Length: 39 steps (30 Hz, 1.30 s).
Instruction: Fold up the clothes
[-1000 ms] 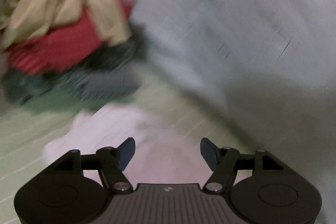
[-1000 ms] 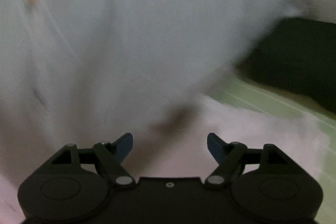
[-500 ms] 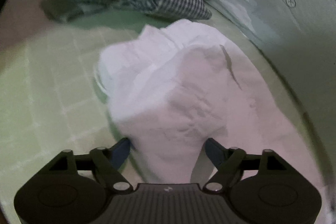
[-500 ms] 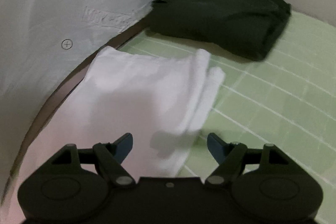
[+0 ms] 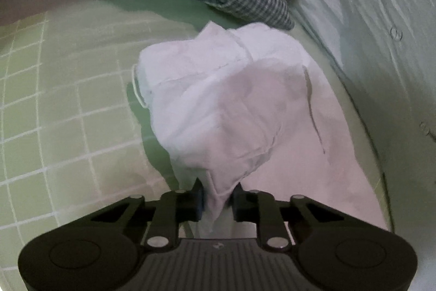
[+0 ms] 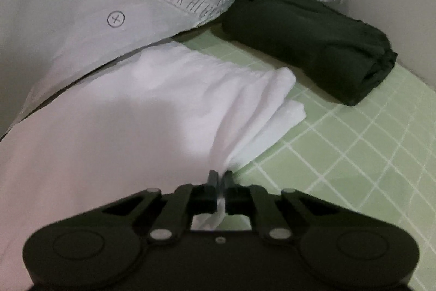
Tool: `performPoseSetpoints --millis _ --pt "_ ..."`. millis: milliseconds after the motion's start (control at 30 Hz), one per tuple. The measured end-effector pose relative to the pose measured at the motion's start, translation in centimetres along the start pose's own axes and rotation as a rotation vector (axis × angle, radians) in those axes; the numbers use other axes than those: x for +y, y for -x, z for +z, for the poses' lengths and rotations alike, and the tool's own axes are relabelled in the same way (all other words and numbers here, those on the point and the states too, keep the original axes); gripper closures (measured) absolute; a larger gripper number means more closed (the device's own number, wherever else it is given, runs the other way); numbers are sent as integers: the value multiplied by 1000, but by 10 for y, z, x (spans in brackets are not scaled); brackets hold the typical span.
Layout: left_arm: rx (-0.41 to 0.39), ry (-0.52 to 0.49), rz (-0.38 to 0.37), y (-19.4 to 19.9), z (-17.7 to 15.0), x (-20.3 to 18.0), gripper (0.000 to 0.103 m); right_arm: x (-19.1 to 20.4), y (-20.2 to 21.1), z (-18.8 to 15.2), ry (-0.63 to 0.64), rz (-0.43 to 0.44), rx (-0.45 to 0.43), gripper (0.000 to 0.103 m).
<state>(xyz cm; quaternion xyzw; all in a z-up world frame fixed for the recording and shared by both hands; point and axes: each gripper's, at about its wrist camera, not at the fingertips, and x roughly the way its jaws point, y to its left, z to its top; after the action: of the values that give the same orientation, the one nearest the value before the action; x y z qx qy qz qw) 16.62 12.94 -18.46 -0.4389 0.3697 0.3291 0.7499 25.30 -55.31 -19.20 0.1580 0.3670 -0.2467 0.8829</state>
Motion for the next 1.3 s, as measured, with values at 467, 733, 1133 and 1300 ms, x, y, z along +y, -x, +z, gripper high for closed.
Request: performPoseSetpoints --millis 467,733,1133,1300 --pt "21 -176 17 58 -31 64 81 -107 104 -104 24 -103 59 98" --pt "77 -250 -1 84 -13 51 70 -84 108 -102 73 -221 64 78" --pt "-117 -526 -76 90 49 13 39 -11 140 -96 74 -370 -115 21" --pt "-92 -581 -71 46 66 -5 29 34 139 -101 152 -293 -90 21"
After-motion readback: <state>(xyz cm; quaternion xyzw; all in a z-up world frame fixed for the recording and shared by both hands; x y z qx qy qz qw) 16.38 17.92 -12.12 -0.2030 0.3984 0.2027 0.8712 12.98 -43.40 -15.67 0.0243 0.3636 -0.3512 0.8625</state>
